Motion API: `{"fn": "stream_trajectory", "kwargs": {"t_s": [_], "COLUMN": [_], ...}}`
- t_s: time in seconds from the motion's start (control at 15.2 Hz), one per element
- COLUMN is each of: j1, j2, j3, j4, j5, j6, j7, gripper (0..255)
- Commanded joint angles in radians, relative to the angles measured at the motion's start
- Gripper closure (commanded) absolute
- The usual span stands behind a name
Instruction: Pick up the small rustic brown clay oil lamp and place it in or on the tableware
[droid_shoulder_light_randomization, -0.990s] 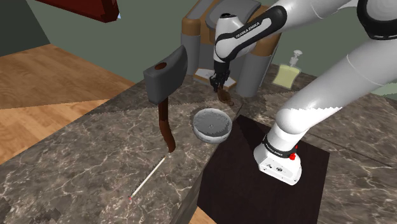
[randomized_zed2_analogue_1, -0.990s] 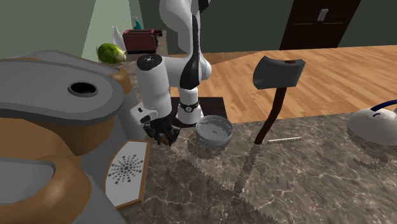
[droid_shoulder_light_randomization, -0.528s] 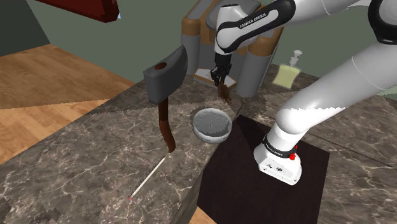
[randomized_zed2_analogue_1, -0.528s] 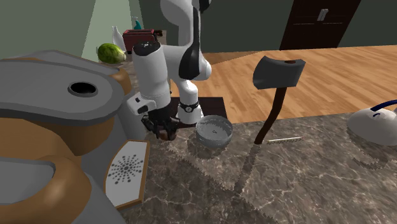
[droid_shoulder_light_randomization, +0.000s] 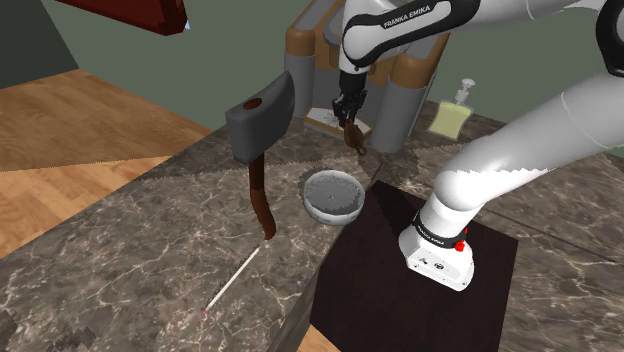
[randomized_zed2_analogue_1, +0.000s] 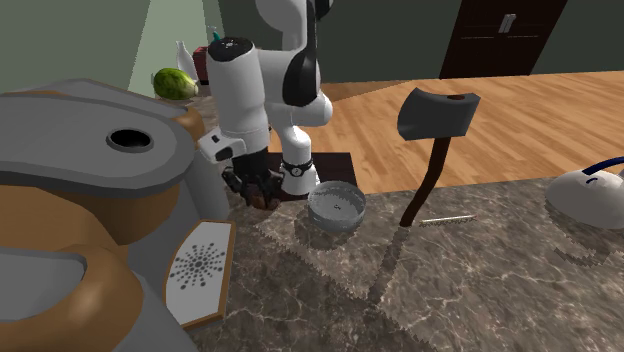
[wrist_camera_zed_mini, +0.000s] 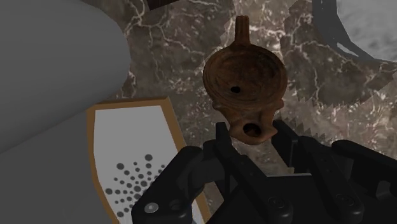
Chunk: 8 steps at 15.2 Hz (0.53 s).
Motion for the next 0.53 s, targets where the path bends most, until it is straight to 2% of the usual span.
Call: {"fn": "stream_trajectory", "kwargs": {"t_s": [0.0,0.46], "j1": [0.018,0.115], "j2": [-0.038,-0.175], "j3": [0.025,0.148], "j4": [-0.021,-0.113], "j5": [0.015,0.107], "j6": [-0.015,-0.059], "j7": [0.032,0.186], "gripper": [255,255]}}
